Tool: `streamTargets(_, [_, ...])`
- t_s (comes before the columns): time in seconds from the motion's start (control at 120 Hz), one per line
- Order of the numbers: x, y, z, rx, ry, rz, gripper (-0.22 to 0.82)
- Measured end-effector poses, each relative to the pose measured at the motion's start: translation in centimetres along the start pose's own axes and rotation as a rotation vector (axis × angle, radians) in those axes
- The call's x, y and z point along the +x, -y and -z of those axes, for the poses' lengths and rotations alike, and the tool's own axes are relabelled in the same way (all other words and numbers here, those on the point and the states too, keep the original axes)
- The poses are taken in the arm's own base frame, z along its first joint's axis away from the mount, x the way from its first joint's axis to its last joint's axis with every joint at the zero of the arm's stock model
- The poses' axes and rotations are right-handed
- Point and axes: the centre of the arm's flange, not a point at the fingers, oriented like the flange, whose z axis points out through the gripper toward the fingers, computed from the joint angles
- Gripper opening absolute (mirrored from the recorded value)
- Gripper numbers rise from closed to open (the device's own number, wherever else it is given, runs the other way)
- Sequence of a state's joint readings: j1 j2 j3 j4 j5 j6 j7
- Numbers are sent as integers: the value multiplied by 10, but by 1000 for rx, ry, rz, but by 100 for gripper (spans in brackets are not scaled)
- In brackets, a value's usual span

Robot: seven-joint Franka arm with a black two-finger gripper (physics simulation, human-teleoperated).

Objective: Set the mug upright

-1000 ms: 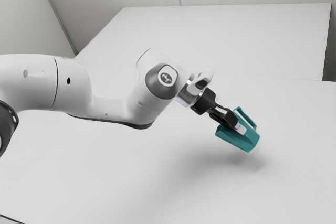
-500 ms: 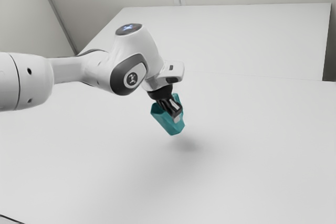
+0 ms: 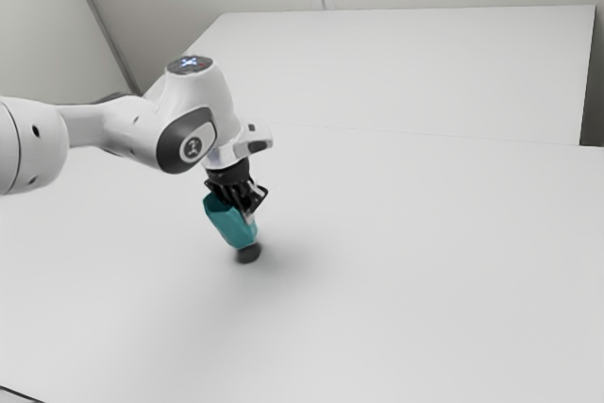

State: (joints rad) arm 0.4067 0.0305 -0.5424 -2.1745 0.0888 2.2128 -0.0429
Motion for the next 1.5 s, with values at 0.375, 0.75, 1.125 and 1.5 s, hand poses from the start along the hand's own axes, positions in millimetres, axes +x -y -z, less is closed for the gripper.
streamTargets(0.375, [-5,-46,-19,0,-34,-17,-18])
streamTargets(0.75, [-2,-25,-33,13,-40,37,-18])
streamTargets(1.125, [-1,-24,-42,12,-34,47,10])
streamTargets(1.5, [-6,-21,22,76,-88,61,52])
